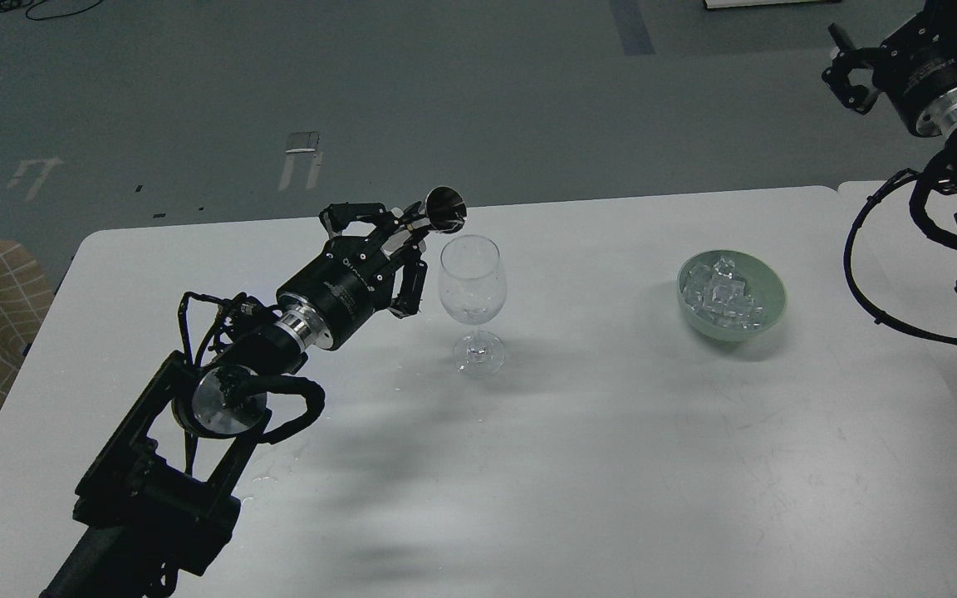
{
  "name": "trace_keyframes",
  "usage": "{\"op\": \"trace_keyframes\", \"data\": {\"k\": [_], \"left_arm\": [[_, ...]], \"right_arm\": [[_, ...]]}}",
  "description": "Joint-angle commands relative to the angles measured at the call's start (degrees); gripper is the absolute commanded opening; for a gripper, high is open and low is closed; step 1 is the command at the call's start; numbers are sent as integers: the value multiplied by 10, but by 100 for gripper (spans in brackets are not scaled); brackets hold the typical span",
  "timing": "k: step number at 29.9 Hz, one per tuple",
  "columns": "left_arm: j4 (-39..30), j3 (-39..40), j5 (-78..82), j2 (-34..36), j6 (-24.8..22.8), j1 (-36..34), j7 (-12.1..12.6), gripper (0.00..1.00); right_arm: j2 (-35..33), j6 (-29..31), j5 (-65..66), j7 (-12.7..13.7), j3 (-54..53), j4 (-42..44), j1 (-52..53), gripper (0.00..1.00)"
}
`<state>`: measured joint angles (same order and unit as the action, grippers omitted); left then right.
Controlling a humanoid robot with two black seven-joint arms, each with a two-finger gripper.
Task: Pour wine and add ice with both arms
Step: 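Carry the jigger with the left gripper over the wine glass, then tilt the jigger over the wine glass mouth with the left gripper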
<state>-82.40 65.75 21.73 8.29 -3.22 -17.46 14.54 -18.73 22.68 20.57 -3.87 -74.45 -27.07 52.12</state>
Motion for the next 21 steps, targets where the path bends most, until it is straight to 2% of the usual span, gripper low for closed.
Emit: {"op": "trace_keyframes", "data": {"k": [1, 21], "left_arm": [[4, 1, 5, 2, -1, -8, -1, 0], [5, 1, 82, 12, -43, -8, -5, 0]], "right_arm": [[0, 0, 0, 0, 0, 0, 0, 100], [-8, 0, 0, 0, -1, -8, -2, 100]]}}
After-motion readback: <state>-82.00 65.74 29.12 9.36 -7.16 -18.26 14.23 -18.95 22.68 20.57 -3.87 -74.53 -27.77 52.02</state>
